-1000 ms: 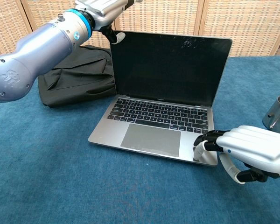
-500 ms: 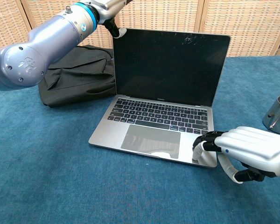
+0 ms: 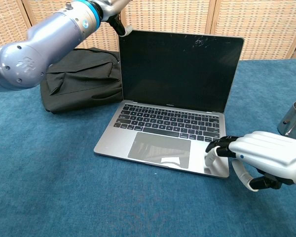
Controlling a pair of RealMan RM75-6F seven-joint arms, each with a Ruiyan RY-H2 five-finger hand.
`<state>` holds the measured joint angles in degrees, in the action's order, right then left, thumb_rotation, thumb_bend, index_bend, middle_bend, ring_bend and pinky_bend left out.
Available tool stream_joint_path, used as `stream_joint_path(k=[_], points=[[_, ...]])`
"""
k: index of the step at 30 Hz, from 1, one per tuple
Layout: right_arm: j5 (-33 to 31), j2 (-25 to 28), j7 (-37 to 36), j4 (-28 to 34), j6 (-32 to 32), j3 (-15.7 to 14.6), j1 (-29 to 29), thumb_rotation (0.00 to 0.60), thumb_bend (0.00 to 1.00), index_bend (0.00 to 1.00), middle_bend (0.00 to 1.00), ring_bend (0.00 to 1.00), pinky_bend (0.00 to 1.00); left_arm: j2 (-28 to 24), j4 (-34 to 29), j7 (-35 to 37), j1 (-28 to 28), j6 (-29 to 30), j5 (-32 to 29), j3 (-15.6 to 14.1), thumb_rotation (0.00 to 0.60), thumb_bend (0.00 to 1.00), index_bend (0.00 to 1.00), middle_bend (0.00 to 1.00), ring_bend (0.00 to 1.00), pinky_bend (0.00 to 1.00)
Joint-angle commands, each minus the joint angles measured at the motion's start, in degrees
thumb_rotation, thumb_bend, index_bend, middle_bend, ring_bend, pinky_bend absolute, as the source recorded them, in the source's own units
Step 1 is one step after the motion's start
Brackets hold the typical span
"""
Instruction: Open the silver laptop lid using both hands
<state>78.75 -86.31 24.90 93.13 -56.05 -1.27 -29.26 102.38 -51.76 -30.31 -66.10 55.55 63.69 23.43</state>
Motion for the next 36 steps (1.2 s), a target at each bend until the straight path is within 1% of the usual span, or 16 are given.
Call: stream_joint_path(k=[1, 7, 12, 15, 18, 19, 20, 21, 22, 23, 24, 28, 30, 32, 33, 36], points=[[0.1, 0.31, 0.08, 0.49, -0.72, 0.13, 0.24, 0.6, 0.95, 0.25, 0.14, 0.11, 0.25, -2.38, -2.98, 2.46, 1.39, 1.15, 1.92, -1.22, 0.6, 0.44, 0.0, 0.0, 0.0, 0.0], [2.19, 2.88, 0.41, 2.55, -5.35, 1.87, 0.89, 0.6, 0.95, 0.25, 0.14, 0.11, 0.25, -9.49, -11.74, 8.23, 5.52, 6.55, 6.42, -2.37, 0.6, 0.46, 0.0, 0.0, 0.0, 0.0], [3.92, 4.93, 0.13, 3.85, -8.32, 2.57, 1.56, 0.6, 0.96, 0.25, 0.14, 0.1, 0.25, -13.66, -17.22, 8.7, 7.72, 8.6, 7.21, -2.46, 0.6, 0.46, 0.0, 0.0, 0.0, 0.0], [4.99, 7.47, -1.12, 4.85, -10.66, 3.13, 2.35, 0.6, 0.94, 0.25, 0.14, 0.1, 0.25, -17.8, -23.05, 9.17, 10.17, 10.41, 7.32, -2.39, 0.6, 0.42, 0.0, 0.0, 0.0, 0.0], [6.55, 10.99, -2.36, 3.81, -14.17, 3.57, 3.79, 0.6, 0.88, 0.25, 0.14, 0.1, 0.25, -23.73, -31.81, 10.93, 14.74, 13.42, 6.54, -2.22, 0.6, 0.37, 0.0, 0.0, 0.0, 0.0], [6.76, 11.98, -3.57, 3.44, -14.95, 3.55, 4.32, 0.6, 0.86, 0.25, 0.14, 0.1, 0.25, -25.67, -34.45, 11.38, 16.29, 14.05, 5.95, -2.32, 0.6, 0.32, 0.0, 0.0, 0.0, 0.0], [6.89, 13.22, -5.41, 2.64, -16.04, 3.58, 5.08, 0.6, 0.81, 0.25, 0.14, 0.09, 0.25, -28.38, -38.17, 11.87, 18.48, 14.48, 4.63, -2.59, 0.6, 0.25, 0.0, 0.0, 0.0, 0.0], [5.67, 14.75, -8.04, 0.79, -18.12, 3.98, 6.77, 0.6, 0.77, 0.24, 0.14, 0.09, 0.25, -31.74, -43.18, 14.25, 22.56, 16.19, 2.65, -3.13, 0.6, 0.19, 0.0, 0.0, 0.0, 0.0], [5.0, 15.68, -12.03, -1.47, -19.63, 4.19, 8.19, 0.6, 0.71, 0.24, 0.13, 0.08, 0.25, -35.36, -48.68, 18.44, 27.12, 18.31, 2.52, -4.31, 0.6, 0.1, 0.0, 0.0, 0.0, 0.0], [4.57, 15.96, -14.6, -3.15, -20.44, 4.35, 9.0, 0.6, 0.63, 0.23, 0.13, 0.08, 0.25, -37.27, -51.14, 20.81, 29.94, 19.66, 2.56, -5.37, 0.6, 0.04, 0.0, 0.0, 0.0, 0.0], [4.35, 16.0, -16.8, -4.65, -21.22, 4.51, 9.69, 0.6, 0.59, 0.23, 0.13, 0.07, 0.25, -38.72, -52.78, 22.6, 32.25, 20.74, 2.93, -6.5, 0.6, 0.02, 0.0, 0.0, 0.0, 0.0], [3.4, 15.82, -23.68, -8.87, -24.32, 5.05, 12.54, 0.6, 0.37, 0.2, 0.09, 0.04, 0.22, -42.11, -55.62, 28.57, 40.54, 25.19, 5.95, -11.72, 0.6, 0.0, 0.0, 0.0, 0.0, 0.0], [3.16, 16.22, -25.7, -9.23, -25.63, 5.15, 13.81, 0.6, 0.23, 0.16, 0.05, 0.01, 0.17, -42.78, -55.86, 30.24, 43.67, 27.08, 8.1, -14.25, 0.6, 0.0, 0.0, 0.0, 0.0, 0.0], [3.34, 17.1, -27.59, -8.29, -27.37, 5.1, 15.33, 0.6, 0.1, 0.11, 0.01, 0.0, 0.12, -43.13, -55.98, 30.5, 47.12, 29.76, 10.76, -17.17, 0.6, 0.0, 0.0, 0.0, 0.0, 0.0], [3.52, 17.42, -28.09, -7.81, -27.87, 5.02, 15.75, 0.6, 0.04, 0.09, 0.0, 0.0, 0.1, -43.16, -56.02, 30.43, 48.02, 30.5, 11.58, -17.97, 0.6, 0.0, 0.0, 0.0, 0.0, 0.0], [4.97, 19.17, -29.7, -4.34, -30.41, 4.25, 17.87, 0.6, 0.0, 0.04, 0.0, 0.0, 0.04, -43.03, -56.28, 29.52, 52.15, 33.89, 15.24, -21.57, 0.6, 0.0, 0.0, 0.0, 0.0, 0.0]])
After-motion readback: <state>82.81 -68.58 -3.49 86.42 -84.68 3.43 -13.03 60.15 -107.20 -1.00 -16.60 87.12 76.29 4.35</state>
